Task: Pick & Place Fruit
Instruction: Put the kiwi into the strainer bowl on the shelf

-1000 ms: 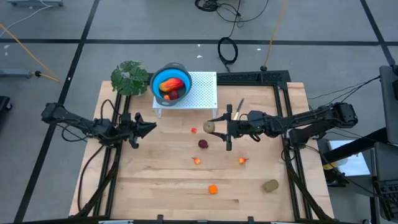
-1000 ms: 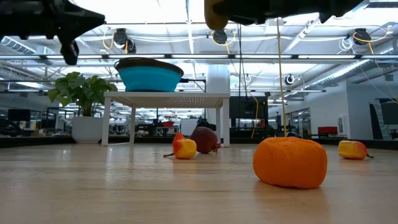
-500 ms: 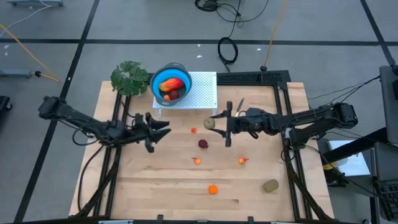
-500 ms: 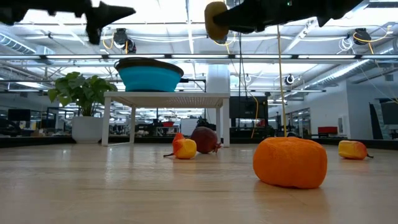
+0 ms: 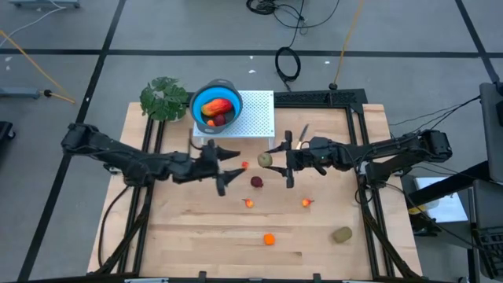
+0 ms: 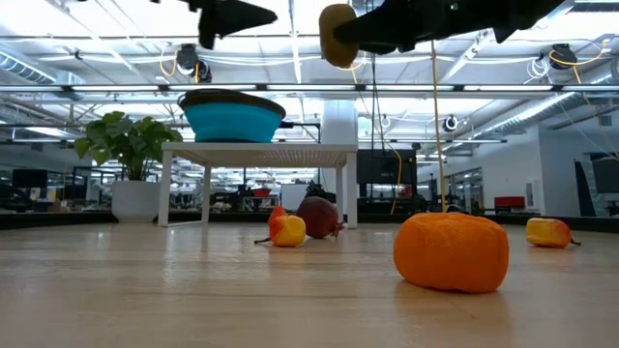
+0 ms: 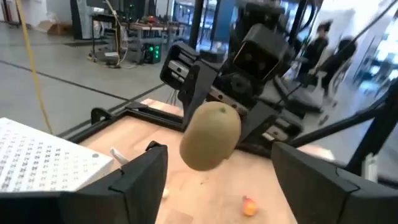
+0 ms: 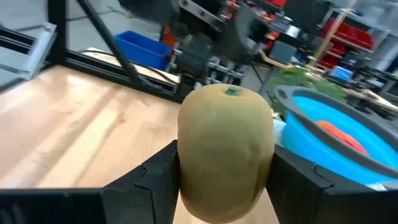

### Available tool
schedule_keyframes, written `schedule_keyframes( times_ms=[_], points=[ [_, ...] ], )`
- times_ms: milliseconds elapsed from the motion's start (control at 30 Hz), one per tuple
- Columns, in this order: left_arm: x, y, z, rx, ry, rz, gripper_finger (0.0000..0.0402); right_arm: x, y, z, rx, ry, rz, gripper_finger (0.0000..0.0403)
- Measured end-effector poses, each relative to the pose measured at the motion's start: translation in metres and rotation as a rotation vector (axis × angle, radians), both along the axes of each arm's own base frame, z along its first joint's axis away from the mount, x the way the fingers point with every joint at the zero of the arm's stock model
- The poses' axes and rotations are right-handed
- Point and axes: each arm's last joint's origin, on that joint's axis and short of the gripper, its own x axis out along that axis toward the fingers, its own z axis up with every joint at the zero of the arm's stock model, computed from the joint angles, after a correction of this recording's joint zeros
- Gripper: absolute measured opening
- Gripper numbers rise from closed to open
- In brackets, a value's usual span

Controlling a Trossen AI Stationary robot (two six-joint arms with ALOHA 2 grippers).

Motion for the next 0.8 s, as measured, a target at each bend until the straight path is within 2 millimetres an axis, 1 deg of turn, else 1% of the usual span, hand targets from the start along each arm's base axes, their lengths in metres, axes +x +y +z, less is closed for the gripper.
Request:
schedule_keyframes(
  times_ms=[200,367,800],
  points=[
    [0.027,0.0,0.001,0.076,0.078,0.01,0.0318,0.0,0.0,-0.001,0.0,0.006,0.0,0.0194],
    [0.043,0.002,0.002,0.079,0.084,-0.028,0.0333,0.0,0.001,-0.001,0.004,0.014,0.029,0.0194],
    [0.07,0.01,0.001,0.069,0.096,-0.081,0.0335,0.0,0.001,-0.002,0.056,0.022,0.025,0.0196]
  ],
)
